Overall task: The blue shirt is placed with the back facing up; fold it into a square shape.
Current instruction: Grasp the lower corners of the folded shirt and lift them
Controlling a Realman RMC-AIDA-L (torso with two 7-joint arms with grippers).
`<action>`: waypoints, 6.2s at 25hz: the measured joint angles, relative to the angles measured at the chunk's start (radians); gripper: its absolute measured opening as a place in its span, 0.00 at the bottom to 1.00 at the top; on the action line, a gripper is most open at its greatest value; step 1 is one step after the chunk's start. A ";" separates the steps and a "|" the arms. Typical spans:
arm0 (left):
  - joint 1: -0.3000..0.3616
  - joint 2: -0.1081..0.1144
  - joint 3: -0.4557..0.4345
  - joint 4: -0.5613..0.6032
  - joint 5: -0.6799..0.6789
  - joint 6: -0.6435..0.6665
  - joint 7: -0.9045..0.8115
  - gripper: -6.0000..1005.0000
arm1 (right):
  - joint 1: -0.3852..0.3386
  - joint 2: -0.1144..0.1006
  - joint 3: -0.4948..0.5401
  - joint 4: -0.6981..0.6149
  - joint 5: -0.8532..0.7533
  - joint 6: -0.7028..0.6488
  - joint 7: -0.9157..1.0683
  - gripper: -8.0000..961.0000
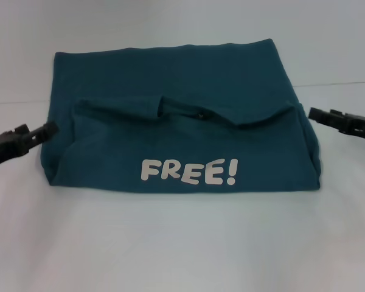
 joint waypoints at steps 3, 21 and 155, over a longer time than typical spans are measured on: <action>0.019 -0.001 0.001 0.008 0.005 0.037 -0.004 0.91 | -0.014 -0.015 -0.035 -0.032 -0.057 -0.025 0.099 0.75; 0.020 -0.002 0.005 0.012 0.081 0.038 -0.032 0.90 | 0.059 -0.036 -0.063 -0.053 -0.350 -0.084 0.375 0.75; -0.020 -0.050 0.316 0.035 0.172 -0.278 -0.006 0.09 | -0.008 0.011 0.036 -0.027 -0.294 -0.147 0.260 0.07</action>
